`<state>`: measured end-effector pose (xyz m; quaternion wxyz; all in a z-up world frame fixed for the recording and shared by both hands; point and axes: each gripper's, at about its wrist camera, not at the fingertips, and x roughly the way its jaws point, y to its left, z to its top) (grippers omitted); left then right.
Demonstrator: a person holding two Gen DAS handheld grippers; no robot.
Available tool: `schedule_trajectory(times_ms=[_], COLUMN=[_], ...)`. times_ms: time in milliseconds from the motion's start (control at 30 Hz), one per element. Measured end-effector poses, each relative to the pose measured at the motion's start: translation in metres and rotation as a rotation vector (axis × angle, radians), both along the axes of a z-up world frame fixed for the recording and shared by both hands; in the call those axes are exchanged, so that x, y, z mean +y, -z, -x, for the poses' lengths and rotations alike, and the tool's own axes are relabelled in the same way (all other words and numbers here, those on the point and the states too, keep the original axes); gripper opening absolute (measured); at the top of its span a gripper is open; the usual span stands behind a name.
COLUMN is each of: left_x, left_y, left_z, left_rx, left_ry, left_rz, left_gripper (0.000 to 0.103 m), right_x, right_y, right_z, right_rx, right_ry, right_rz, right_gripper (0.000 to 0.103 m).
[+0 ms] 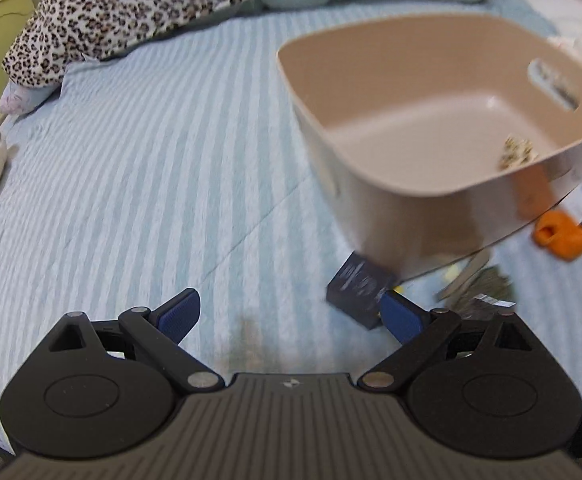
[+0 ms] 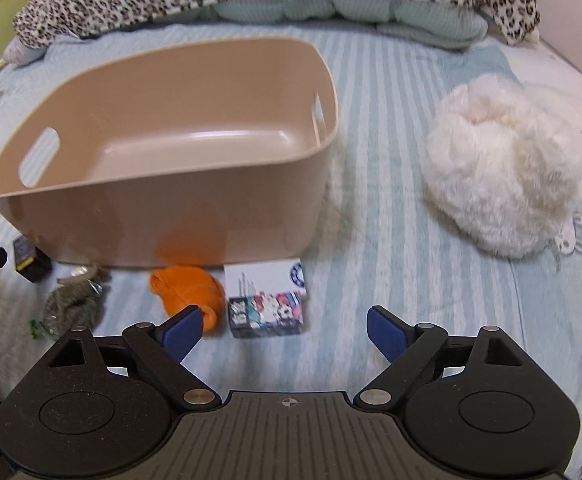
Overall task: Organize objects
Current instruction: 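Grasp the black box with left gripper while right gripper grasps the cartoon box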
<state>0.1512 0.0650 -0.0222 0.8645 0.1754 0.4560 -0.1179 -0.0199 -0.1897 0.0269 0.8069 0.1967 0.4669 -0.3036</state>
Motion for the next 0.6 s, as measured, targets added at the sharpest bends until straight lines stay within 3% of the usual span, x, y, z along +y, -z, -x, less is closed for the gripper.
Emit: schedule_trajectory(times_ms=[100,367,600], left_x=[0.001,-0.005,-0.010], left_y=[0.010,0.014,0.029], left_z=[-0.008,-0.014,-0.018], left_rx=[0.034,0.092,0.117], left_ry=[-0.002,0.056,0.087], left_rz=[-0.018,0.042,-0.001], left_gripper=[0.097,0.097,0.096], right_x=[-0.004,-0.004,-0.007], right_y=[0.009,0.029,0.040], right_z=[-0.003,-0.015,-0.025], right_rx=[0.027,0.077,0.107], right_ry=[0.002,-0.010,-0.017], right_rz=[-0.026,-0.067,-0.059], right_gripper=[0.091,0.091,0.091])
